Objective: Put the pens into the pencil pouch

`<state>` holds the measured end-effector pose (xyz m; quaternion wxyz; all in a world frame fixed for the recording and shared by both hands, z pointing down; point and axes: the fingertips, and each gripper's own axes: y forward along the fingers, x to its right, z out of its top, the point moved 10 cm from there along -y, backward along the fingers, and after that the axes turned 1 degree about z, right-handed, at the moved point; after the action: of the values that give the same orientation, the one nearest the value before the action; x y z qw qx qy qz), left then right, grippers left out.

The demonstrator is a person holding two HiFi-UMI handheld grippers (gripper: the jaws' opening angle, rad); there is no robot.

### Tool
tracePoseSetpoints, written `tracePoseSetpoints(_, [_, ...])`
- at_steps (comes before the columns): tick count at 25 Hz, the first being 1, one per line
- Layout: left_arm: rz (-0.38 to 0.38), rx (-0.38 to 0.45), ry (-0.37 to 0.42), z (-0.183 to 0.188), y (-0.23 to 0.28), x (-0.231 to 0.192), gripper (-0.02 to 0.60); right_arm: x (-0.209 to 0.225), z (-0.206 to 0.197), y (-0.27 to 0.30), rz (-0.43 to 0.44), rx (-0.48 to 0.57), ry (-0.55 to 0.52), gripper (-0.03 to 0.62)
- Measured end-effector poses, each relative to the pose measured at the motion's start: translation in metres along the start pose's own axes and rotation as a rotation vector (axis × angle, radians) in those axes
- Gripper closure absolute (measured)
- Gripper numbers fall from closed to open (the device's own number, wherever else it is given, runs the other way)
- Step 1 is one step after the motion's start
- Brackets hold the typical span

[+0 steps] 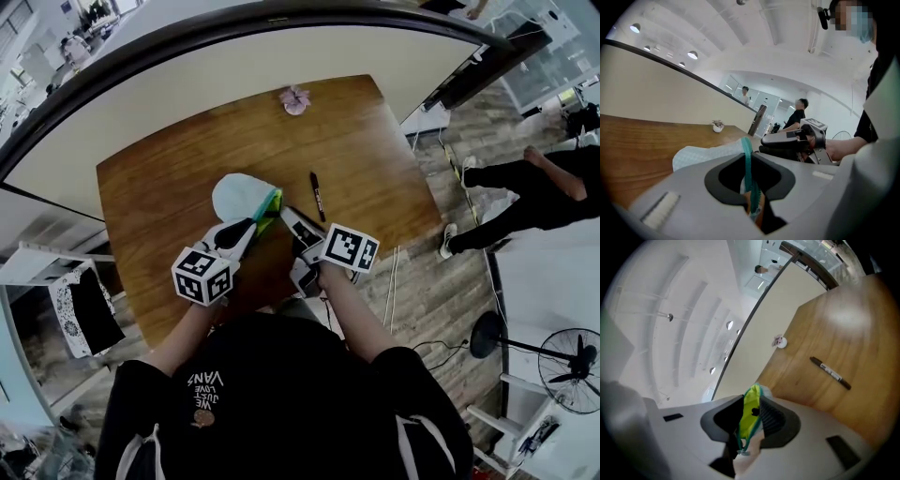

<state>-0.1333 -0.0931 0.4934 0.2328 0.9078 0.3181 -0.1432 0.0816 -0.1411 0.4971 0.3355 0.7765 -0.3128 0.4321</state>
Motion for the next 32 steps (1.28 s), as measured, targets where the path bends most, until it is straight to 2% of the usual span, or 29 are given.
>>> tracePoseSetpoints(3, [0.014,0.016,-0.023,0.005,0.003,-0.003,0.534,0.015,0.013,-0.012,-0.084,0.022,-0.059,0.523])
tracePoseSetpoints(5, [0.021,0.026,-0.036,0.007,0.004,-0.006,0.534,0.025,0.018,-0.018,-0.174,0.007,-0.144,0.522])
tracePoseSetpoints(11, [0.053,0.020,-0.051,0.006,0.006,-0.009,0.534,0.050,0.024,-0.023,-0.513,-0.160,-0.612,0.522])
tracePoseSetpoints(14, [0.071,0.015,-0.059,0.005,0.010,-0.010,0.535,0.066,0.025,-0.018,-0.607,-0.209,-0.712,0.522])
tracePoseSetpoints(22, [0.116,0.004,-0.085,0.003,0.017,-0.014,0.534,0.098,0.023,0.001,-0.638,-0.311,-0.710,0.522])
tracePoseSetpoints(29, [0.134,-0.002,-0.101,0.001,0.017,-0.019,0.534,0.103,0.024,0.001,-0.665,-0.316,-0.768,0.524])
tracePoseSetpoints(32, [0.130,-0.008,-0.105,0.000,0.015,-0.019,0.534,0.102,0.022,-0.001,-0.676,-0.306,-0.771,0.546])
